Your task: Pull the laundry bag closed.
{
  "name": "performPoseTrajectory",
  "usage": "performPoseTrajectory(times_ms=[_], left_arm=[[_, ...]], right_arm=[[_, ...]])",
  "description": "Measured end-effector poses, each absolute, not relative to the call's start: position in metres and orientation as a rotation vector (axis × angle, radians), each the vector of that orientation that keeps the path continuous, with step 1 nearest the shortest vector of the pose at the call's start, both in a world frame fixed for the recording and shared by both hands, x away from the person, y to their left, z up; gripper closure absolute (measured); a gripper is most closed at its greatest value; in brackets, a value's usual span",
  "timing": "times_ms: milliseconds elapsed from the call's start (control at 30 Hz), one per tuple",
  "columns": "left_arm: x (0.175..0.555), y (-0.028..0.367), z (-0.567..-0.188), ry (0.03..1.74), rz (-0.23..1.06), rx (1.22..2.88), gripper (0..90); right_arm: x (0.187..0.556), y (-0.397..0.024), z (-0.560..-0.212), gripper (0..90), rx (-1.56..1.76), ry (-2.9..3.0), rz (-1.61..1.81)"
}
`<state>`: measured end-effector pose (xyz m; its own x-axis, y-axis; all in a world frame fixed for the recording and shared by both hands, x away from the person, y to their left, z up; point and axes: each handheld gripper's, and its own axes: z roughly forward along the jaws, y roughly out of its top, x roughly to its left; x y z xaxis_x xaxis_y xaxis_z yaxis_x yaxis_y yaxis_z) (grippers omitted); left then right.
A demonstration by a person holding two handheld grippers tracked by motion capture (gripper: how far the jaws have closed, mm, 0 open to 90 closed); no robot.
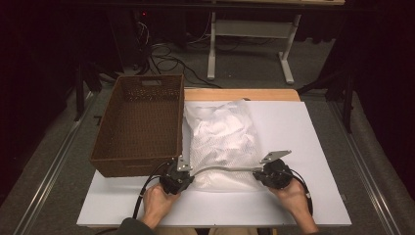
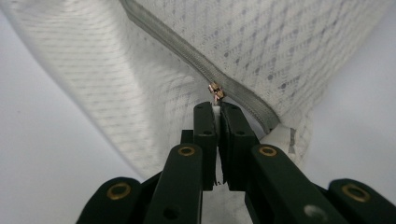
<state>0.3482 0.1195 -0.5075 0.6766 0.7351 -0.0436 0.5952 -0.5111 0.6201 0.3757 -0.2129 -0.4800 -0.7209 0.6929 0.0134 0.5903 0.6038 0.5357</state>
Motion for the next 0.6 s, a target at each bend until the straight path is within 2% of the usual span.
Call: performPoseTrajectory(times_ms=[600], left_arm=[[0.343, 0.126, -0.505, 1.034, 0.314, 2.263, 88.7]], right_arm=[[0.377, -0.228, -0.473, 86.9, 1.116, 2.592, 0.813]])
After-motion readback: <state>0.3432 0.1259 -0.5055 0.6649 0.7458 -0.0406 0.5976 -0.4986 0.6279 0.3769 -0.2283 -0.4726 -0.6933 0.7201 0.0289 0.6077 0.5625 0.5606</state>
